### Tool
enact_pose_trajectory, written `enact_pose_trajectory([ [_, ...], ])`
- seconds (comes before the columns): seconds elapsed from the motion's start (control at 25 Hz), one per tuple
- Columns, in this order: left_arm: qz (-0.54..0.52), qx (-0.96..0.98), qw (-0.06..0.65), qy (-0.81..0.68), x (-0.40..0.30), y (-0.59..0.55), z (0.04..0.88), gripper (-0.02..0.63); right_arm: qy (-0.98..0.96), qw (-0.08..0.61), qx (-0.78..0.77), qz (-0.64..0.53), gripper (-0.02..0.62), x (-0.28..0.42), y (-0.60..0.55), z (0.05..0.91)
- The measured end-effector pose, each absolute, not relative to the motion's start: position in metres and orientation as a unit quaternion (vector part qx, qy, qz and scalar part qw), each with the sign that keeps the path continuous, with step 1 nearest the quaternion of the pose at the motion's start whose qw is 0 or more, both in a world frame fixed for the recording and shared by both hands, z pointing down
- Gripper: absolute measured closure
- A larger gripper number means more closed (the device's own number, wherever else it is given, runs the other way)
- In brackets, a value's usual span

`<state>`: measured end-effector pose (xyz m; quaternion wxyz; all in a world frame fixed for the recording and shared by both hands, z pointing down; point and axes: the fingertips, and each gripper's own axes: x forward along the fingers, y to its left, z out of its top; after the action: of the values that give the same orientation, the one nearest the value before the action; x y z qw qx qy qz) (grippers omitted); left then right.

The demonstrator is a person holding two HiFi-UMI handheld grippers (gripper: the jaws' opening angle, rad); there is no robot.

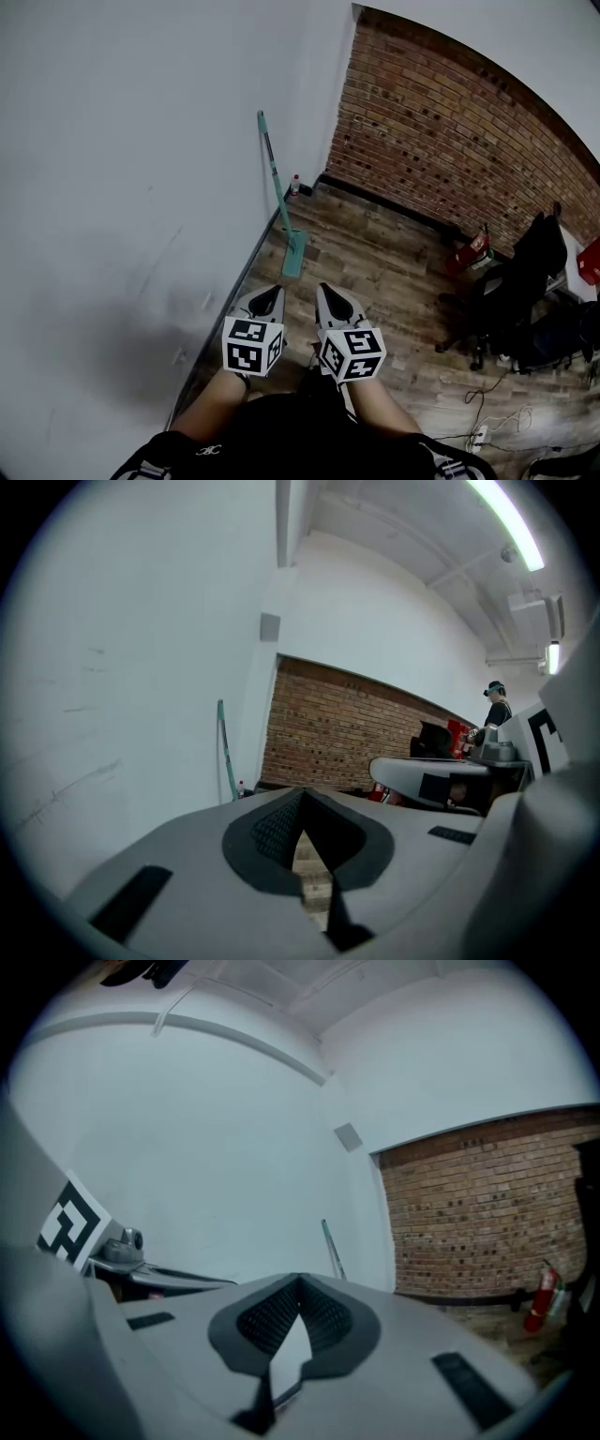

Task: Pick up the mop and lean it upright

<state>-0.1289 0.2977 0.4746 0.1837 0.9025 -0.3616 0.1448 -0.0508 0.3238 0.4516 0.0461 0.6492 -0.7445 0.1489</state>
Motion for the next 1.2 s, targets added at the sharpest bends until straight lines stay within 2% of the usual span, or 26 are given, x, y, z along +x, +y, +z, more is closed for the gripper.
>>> enact_pose_trajectory([
  [0.2, 0.152, 0.896, 0.184, -0.373, -0.099, 0.259, 0.483, 0.614, -0.751, 0.049, 0.639, 0.159, 0.583, -0.021, 0.287, 0.465],
  [0.64, 0.155, 0.884, 0.157, -0.411, 0.006, 0.188, 0.447, 0.614, -0.777, 0.045, 0.613, 0.132, 0.583, 0.088, 0.218, 0.432],
  [0.88, 0.163, 0.885, 0.151, -0.409, 0.064, 0.191, 0.448, 0.614, -0.779, 0.051, 0.608, 0.144, 0.583, 0.148, 0.204, 0.437],
  [1.2, 0.197, 0.879, 0.152, -0.407, 0.069, 0.166, 0.475, 0.614, -0.789, 0.06, 0.585, 0.177, 0.583, 0.141, 0.173, 0.464],
])
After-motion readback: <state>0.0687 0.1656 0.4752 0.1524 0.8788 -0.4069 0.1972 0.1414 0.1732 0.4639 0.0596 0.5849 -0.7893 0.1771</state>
